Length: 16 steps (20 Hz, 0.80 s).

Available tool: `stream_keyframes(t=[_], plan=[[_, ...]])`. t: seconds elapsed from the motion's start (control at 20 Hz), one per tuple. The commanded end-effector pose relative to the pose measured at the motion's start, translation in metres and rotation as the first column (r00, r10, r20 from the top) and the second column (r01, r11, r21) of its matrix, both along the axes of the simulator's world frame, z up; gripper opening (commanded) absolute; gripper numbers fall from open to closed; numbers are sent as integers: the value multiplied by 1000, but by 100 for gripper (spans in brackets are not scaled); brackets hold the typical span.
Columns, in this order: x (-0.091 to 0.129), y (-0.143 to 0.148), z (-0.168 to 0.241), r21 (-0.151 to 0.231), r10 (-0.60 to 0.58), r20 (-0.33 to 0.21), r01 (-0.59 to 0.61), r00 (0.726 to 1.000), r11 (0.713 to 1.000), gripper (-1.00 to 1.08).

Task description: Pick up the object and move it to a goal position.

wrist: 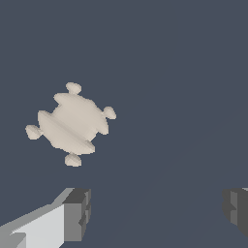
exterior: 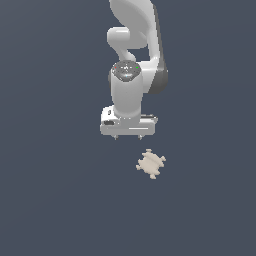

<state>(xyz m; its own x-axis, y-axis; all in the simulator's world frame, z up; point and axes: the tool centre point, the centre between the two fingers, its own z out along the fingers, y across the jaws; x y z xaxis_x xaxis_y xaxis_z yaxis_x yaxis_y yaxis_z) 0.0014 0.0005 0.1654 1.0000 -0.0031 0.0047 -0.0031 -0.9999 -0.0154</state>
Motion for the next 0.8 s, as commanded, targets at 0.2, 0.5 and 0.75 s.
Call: stream_keyframes(t=[0.2,0.5,0.75], plan=[[-1,9,-1,7,1,-5,-1,1000,1000,108],[-1,14,-2,10,4,-9,-4,1000,1000,108],[-1,22,-10,-10,71,-18,-72,997,997,108]])
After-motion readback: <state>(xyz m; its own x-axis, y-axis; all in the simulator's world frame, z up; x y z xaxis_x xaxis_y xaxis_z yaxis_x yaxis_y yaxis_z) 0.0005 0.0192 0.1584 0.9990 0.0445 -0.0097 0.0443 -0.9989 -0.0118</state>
